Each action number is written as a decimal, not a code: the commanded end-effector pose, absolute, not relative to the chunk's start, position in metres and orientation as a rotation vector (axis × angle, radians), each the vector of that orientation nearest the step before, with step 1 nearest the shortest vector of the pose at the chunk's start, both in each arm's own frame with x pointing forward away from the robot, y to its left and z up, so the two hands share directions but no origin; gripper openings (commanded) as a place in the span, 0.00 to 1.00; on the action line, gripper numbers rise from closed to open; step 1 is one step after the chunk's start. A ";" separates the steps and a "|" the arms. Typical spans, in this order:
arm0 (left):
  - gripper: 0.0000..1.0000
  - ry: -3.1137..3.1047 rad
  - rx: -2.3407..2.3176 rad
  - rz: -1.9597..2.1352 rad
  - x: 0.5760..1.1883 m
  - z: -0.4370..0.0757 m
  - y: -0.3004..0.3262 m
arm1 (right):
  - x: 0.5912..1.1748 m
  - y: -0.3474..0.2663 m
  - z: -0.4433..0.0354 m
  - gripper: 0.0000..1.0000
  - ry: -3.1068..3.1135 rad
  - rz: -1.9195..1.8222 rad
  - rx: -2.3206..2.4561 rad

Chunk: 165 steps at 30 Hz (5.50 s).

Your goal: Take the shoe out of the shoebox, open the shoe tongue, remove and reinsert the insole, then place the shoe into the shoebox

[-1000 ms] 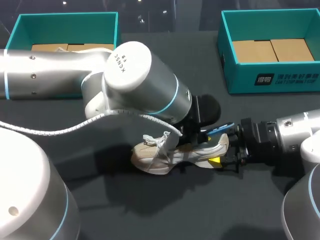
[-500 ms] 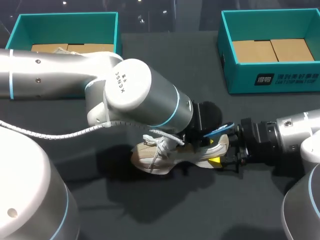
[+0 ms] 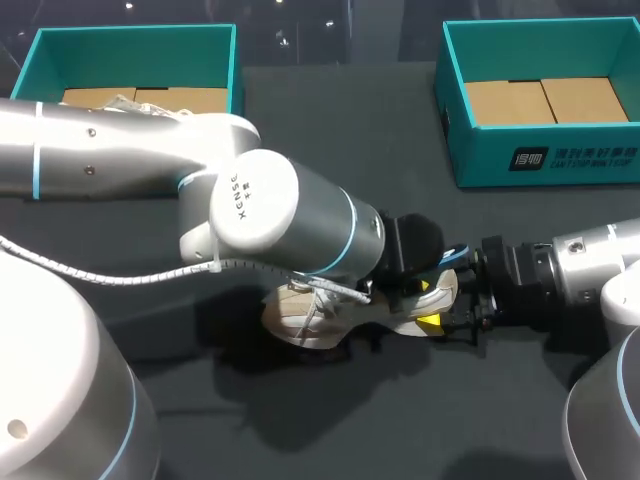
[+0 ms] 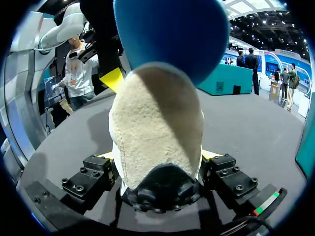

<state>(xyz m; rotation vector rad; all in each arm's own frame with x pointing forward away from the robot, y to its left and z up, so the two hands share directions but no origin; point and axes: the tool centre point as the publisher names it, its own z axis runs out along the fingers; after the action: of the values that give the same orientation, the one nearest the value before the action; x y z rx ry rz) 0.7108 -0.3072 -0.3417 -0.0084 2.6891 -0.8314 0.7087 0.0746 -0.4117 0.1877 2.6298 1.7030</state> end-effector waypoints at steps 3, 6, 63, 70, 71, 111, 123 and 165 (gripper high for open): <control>0.00 2.686 -0.022 -0.833 0.713 -0.347 -0.308 | 0.708 0.076 -0.412 0.00 2.634 1.696 0.190; 0.00 2.701 -0.034 -0.847 0.714 -0.343 -0.308 | 0.708 0.076 -0.412 0.00 2.634 1.696 0.190; 0.00 2.766 -0.290 -1.930 0.679 -0.109 -0.320 | 0.708 0.076 -0.412 0.00 2.634 1.696 0.190; 0.00 2.681 -0.385 -2.071 0.671 -0.100 -0.312 | 0.708 0.076 -0.412 0.00 2.634 1.696 0.190; 0.00 2.643 -0.401 -2.098 0.669 -0.096 -0.309 | 0.708 0.076 -0.412 0.00 2.634 1.696 0.190; 0.00 2.480 -0.676 -2.375 0.640 -0.054 -0.215 | 0.708 0.076 -0.412 0.00 2.634 1.696 0.190; 0.00 2.477 -0.716 -2.379 0.637 -0.058 -0.205 | 0.708 0.076 -0.412 0.00 2.634 1.696 0.190; 0.00 2.462 -0.595 -2.409 0.597 -0.058 -0.197 | 0.710 0.075 -0.414 0.38 2.699 1.660 0.219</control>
<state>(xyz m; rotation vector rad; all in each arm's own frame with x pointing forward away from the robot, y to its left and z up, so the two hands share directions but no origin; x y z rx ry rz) 0.5987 -0.1972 -0.0574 -0.5923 2.4674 -2.4074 0.7077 0.0734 -0.4139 0.2213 2.6585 1.6918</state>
